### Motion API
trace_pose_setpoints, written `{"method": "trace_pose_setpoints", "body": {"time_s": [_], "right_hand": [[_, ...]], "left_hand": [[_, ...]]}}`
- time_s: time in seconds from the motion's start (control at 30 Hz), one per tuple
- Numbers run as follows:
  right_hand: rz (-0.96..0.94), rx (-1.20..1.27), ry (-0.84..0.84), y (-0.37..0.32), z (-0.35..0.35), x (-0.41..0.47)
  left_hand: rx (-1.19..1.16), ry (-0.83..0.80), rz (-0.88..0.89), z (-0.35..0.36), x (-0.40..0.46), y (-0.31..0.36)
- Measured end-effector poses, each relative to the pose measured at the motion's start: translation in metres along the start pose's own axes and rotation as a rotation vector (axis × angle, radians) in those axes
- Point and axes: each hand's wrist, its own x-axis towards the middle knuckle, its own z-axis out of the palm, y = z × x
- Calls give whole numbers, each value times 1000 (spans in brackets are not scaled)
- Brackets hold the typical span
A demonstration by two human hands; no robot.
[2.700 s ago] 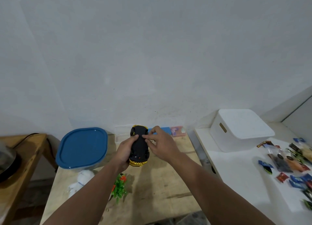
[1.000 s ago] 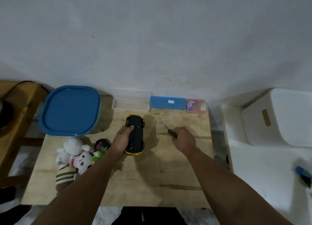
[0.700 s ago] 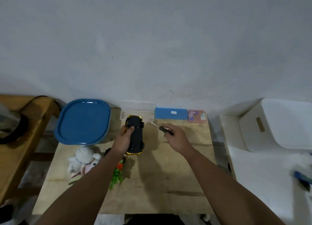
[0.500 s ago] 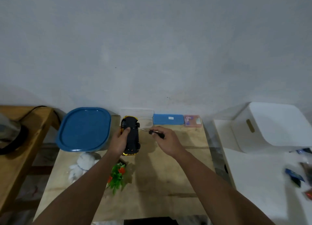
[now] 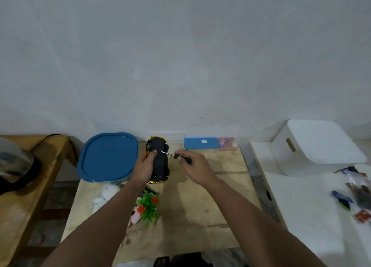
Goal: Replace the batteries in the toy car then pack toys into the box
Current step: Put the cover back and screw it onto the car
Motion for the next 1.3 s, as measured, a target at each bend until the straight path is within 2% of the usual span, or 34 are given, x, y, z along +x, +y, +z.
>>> {"method": "trace_pose_setpoints", "body": {"time_s": [0.3,0.6,0.87,0.97,1.1,1.3], "right_hand": [[-5,11,73,-9,3,-7],[0,-16,70,-16,1,-8],[-161,-286,65,-24,-9,-5],[-193,-287,51,-26,-11,-4],[-149,-239,18,-28,-15,-4],[23,-137,-18,-31,-21,-6]], "left_hand": [[-10,-28,4,-4,-6,4],[-23,-53,38,-4,-7,9],[166,-42,161,-3,-5,7],[192,-29,162,-1,-4,7],[223,-35,168,-1,-3,10],[229,-66,182,3,-6,15]]}}
